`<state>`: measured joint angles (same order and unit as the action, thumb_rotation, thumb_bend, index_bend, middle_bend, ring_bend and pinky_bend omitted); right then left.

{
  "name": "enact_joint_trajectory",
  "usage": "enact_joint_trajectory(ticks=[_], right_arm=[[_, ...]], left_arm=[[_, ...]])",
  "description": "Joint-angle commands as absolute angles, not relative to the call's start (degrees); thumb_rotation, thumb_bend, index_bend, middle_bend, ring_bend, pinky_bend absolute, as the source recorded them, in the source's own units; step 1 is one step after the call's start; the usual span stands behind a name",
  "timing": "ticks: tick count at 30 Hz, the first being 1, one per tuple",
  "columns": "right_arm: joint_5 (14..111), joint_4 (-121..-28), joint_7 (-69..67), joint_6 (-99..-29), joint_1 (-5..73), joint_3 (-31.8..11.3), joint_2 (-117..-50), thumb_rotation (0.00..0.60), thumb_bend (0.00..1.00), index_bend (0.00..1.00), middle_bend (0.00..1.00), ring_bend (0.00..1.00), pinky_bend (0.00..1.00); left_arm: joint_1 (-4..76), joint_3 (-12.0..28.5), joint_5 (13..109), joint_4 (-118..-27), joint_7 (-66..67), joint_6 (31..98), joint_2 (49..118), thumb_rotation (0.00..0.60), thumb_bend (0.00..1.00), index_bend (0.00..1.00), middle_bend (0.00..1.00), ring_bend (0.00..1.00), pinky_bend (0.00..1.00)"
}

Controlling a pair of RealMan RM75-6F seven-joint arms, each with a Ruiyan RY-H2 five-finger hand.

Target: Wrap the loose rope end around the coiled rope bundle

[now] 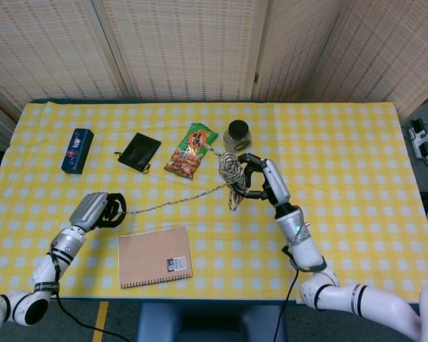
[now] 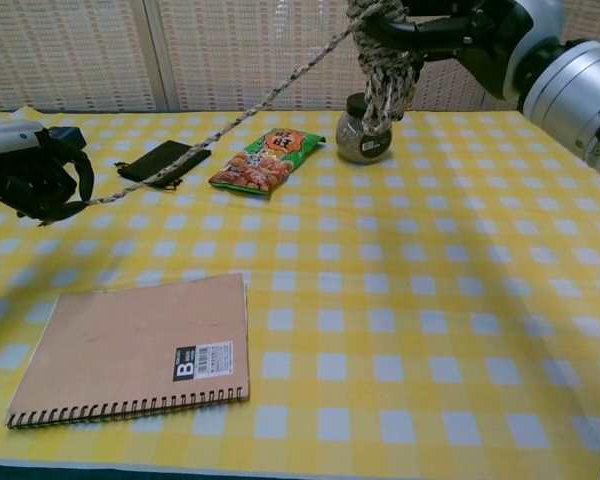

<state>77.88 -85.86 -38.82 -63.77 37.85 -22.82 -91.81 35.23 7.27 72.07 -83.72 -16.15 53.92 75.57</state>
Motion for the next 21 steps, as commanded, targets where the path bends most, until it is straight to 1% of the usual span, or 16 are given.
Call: enact_joint_trajectory(ticks=[1, 6, 11, 15, 21], right_arm=[[80.42, -86.80, -39.98, -62.98, 37.58, -20.93, -89.42, 0.600, 0.68, 0.85, 0.72, 0.76, 0.67], [85.83, -88.06, -39.34, -60.40, 38.80, -17.15, -85.08, 0.600, 0.68, 0.85, 0.72, 0.76, 0.67], [88.29, -90.74, -36.41, -57.23, 40.51, -14.25, -82.30, 0.600, 0.68, 0.85, 0.72, 0.76, 0.67], [88.85, -92.98, -33.38, -54.19, 41.96, -12.24, -81.08, 0.600, 0.68, 0.85, 0.72, 0.76, 0.67], [87.71, -95.31, -29.23, -50.56, 44.04, -10.70, -81.18, 0.600, 0.68, 0.85, 0.72, 0.75, 0.67]], left_arm=[[36.02, 8.63, 70.83, -83.22, -14.61, 53.56, 76.25, 0.600, 0.69, 0.70, 0.86, 0.76, 0.75], [37.52, 10.31, 71.76, -84.51, -10.06, 54.89, 75.42, 0.600, 0.69, 0.70, 0.86, 0.76, 0.75], [39.50, 12.09, 72.37, -86.99, -3.70, 56.25, 74.54, 0.600, 0.69, 0.70, 0.86, 0.76, 0.75], [40.94, 13.64, 71.90, -89.72, -0.45, 56.60, 73.84, 0.600, 0.69, 0.70, 0.86, 0.76, 0.75], [43.01, 15.03, 71.97, -94.22, 4.41, 56.90, 72.87, 0.600, 0.69, 0.70, 0.86, 0.76, 0.75]])
